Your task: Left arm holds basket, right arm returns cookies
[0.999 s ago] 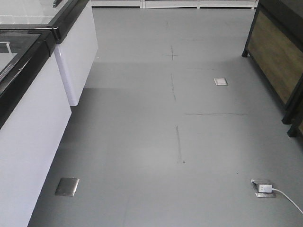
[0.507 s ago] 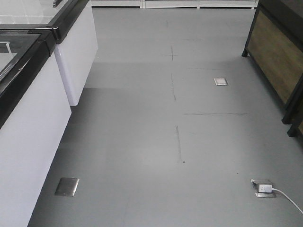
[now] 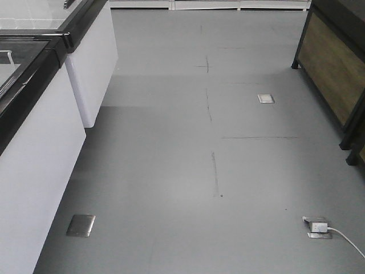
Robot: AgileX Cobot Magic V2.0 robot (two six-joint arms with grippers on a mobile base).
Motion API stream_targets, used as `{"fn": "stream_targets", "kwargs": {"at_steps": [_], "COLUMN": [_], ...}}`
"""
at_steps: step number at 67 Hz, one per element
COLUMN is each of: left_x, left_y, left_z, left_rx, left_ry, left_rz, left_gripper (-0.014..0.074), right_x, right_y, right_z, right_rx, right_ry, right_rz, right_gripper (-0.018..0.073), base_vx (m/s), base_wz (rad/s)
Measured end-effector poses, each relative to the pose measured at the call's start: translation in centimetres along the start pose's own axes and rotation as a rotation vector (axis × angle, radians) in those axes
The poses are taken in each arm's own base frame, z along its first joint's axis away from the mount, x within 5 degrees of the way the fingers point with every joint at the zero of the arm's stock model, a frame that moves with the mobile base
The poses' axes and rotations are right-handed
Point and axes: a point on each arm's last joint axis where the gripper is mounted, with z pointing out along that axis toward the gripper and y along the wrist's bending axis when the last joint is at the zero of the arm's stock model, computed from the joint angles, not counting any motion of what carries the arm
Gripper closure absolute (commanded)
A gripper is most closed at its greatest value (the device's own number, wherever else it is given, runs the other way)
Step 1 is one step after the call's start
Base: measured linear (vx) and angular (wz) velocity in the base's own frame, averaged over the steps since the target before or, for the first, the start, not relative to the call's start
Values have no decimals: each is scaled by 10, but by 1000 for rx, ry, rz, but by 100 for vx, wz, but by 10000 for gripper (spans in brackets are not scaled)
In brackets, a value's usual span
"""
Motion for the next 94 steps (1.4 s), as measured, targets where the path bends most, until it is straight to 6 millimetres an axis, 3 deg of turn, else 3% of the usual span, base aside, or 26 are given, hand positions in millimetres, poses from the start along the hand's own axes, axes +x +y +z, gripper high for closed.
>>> {"fn": "stream_targets", "kwargs": {"at_steps": [21,49,94], "left_x": [-1,5,13], "left_y": [0,-2,-8], "left_z": [4,13,16], "left_rx": [14,87,202], "left_ry": [-16,36,90], "left_rz": [95,16,97], "left_gripper": [605,603,603], "right_x": [0,0,0], "right_y": [0,0,0], "right_z": [0,0,0], "right_rx": [0,0,0], "right_ry": [0,0,0], "right_rz": [0,0,0], "right_gripper": [567,567,567], "base_vx": [0,0,0], "base_wz": [0,0,0]}}
